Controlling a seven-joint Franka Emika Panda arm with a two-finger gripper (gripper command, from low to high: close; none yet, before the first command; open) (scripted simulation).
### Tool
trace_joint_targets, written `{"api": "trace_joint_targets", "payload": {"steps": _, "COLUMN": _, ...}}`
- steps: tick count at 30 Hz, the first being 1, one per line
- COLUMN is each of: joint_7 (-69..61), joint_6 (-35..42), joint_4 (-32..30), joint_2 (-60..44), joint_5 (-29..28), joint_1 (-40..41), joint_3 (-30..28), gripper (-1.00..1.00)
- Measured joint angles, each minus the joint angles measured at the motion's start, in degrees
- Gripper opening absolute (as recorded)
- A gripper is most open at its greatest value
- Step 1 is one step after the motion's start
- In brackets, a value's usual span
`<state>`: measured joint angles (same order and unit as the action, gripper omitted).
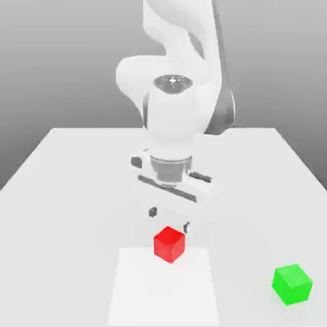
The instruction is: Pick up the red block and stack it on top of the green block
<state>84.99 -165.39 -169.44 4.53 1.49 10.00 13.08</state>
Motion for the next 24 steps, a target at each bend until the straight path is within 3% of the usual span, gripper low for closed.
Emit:
{"api": "trace_joint_targets", "payload": {"steps": 8, "joint_7": 8.2, "joint_6": -6.7, "joint_4": 1.2, "joint_2": -8.1, "joint_5": -11.3, "joint_1": 1.2, "joint_3": -2.2, "gripper": 0.00}}
{"api": "trace_joint_targets", "payload": {"steps": 13, "joint_7": 12.0, "joint_6": -11.3, "joint_4": 1.6, "joint_2": -13.3, "joint_5": -16.9, "joint_1": -3.7, "joint_3": -8.5, "gripper": 0.00}}
{"api": "trace_joint_targets", "payload": {"steps": 14, "joint_7": 12.3, "joint_6": -12.1, "joint_4": 1.6, "joint_2": -14.2, "joint_5": -17.4, "joint_1": -4.5, "joint_3": -9.5, "gripper": -1.00}}
{"api": "trace_joint_targets", "payload": {"steps": 24, "joint_7": 11.0, "joint_6": -10.2, "joint_4": 1.5, "joint_2": -11.9, "joint_5": -15.4, "joint_1": -3.1, "joint_3": -7.5, "gripper": -1.00}}
